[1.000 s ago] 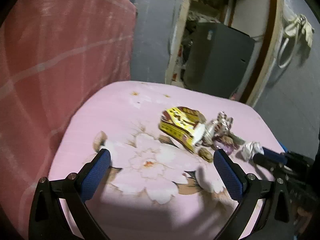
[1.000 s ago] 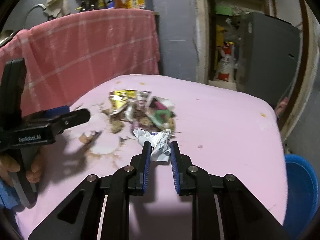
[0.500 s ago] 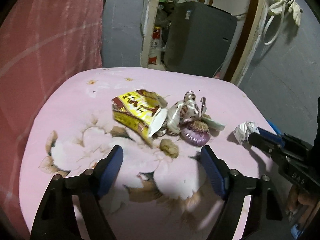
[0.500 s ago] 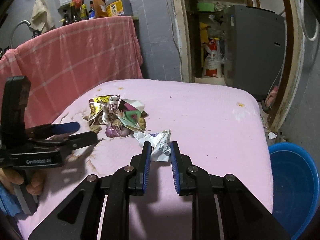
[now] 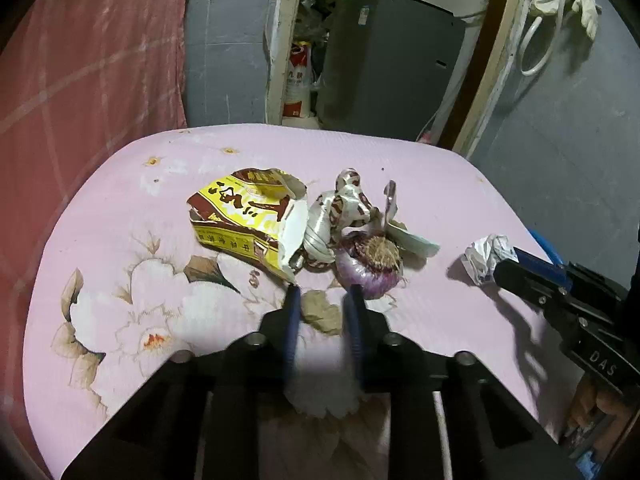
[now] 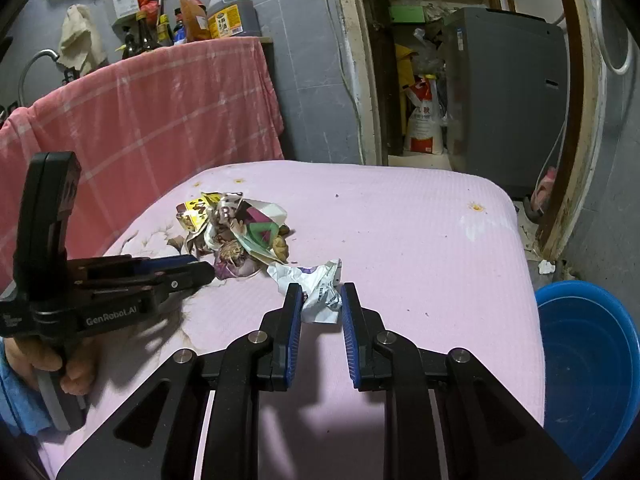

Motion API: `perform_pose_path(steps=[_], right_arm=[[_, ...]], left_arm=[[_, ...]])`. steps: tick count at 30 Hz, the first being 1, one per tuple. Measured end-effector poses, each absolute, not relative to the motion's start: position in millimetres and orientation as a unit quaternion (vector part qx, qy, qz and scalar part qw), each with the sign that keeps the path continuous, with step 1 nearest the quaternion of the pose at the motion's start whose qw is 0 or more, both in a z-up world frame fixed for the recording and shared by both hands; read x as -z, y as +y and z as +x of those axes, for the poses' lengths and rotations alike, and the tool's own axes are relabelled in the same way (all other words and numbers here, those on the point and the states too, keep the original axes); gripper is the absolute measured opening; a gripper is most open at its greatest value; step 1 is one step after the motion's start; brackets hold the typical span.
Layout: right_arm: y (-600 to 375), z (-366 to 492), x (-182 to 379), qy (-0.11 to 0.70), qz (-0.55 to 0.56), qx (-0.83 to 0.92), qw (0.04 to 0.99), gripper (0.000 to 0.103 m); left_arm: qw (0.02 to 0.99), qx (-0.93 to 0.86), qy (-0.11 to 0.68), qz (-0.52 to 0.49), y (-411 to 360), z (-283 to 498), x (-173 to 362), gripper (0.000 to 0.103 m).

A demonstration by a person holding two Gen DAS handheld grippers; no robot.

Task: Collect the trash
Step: 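Grasp the white foil scrap with the right tool while the left tool grasps a tan scrap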

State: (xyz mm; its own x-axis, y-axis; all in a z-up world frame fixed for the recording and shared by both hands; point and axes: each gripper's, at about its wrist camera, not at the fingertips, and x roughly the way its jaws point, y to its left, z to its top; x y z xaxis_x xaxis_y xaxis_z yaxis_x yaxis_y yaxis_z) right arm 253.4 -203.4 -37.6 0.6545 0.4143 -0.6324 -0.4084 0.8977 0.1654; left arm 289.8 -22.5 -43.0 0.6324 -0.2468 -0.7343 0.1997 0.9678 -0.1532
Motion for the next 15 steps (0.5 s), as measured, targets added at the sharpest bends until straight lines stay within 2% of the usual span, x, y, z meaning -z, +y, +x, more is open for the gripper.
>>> perform_pose_path(steps=[7, 15], right_arm=[[-208, 248, 32, 0.33, 0.014, -0.228, 0.916, 0.017], [-229, 228, 3, 0.239, 0.045, -0.22, 0.945, 0.017]], left_arm=[[0.915, 0.13, 0.378, -0.047, -24, 270, 35, 0.016], [0.953, 0.148, 0.258, -0.053, -40, 237, -1, 0.016]])
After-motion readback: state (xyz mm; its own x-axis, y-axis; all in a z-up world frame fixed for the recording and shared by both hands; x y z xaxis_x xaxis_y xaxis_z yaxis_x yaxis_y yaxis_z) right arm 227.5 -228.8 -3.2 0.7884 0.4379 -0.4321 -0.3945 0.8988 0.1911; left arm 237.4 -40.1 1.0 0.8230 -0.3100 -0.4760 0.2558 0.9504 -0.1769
